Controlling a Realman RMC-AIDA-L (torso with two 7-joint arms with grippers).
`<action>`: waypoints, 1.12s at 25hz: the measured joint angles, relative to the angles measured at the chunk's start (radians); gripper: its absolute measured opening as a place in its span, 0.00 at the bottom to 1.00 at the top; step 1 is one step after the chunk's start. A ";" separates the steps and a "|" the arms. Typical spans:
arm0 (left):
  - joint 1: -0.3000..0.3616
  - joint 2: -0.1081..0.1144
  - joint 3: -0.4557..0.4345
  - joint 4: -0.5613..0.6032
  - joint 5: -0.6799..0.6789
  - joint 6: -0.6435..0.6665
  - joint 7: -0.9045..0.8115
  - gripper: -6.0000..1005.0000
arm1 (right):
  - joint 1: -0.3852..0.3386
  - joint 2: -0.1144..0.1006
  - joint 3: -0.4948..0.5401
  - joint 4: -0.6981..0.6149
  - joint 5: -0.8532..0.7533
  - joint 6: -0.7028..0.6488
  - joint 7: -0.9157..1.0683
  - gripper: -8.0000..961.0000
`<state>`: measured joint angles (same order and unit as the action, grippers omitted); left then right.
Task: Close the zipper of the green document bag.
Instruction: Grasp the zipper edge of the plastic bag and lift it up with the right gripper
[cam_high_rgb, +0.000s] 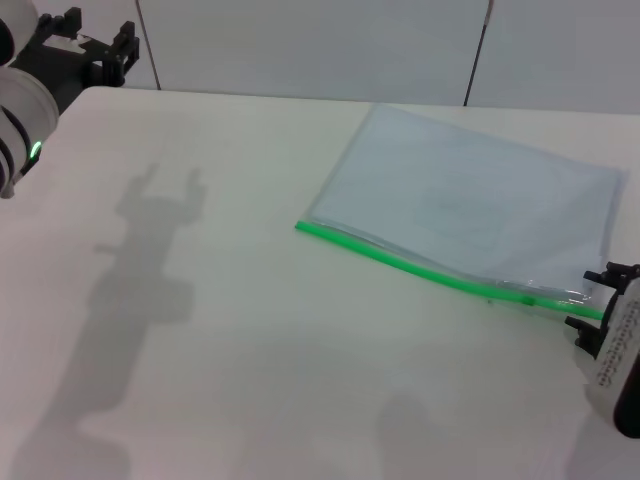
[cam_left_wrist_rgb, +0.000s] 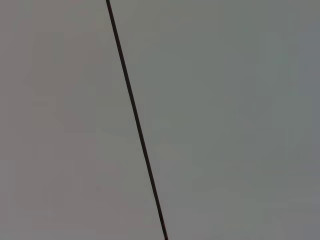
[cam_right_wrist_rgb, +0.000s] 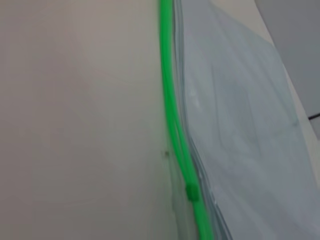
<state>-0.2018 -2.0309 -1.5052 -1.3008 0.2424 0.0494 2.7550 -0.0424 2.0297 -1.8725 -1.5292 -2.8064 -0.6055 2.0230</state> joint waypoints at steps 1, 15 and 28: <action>0.000 0.000 0.000 0.000 0.000 0.000 0.000 0.60 | 0.001 0.000 -0.010 0.007 -0.031 0.010 0.024 0.58; -0.005 0.000 -0.001 0.007 0.000 0.000 0.000 0.60 | 0.028 0.000 -0.041 0.054 -0.088 0.084 0.093 0.58; -0.017 0.000 0.002 0.010 0.000 0.000 0.000 0.60 | 0.096 0.001 -0.033 0.142 -0.089 0.125 0.108 0.58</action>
<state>-0.2184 -2.0309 -1.5035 -1.2911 0.2424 0.0490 2.7550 0.0541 2.0307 -1.9051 -1.3874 -2.8953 -0.4808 2.1312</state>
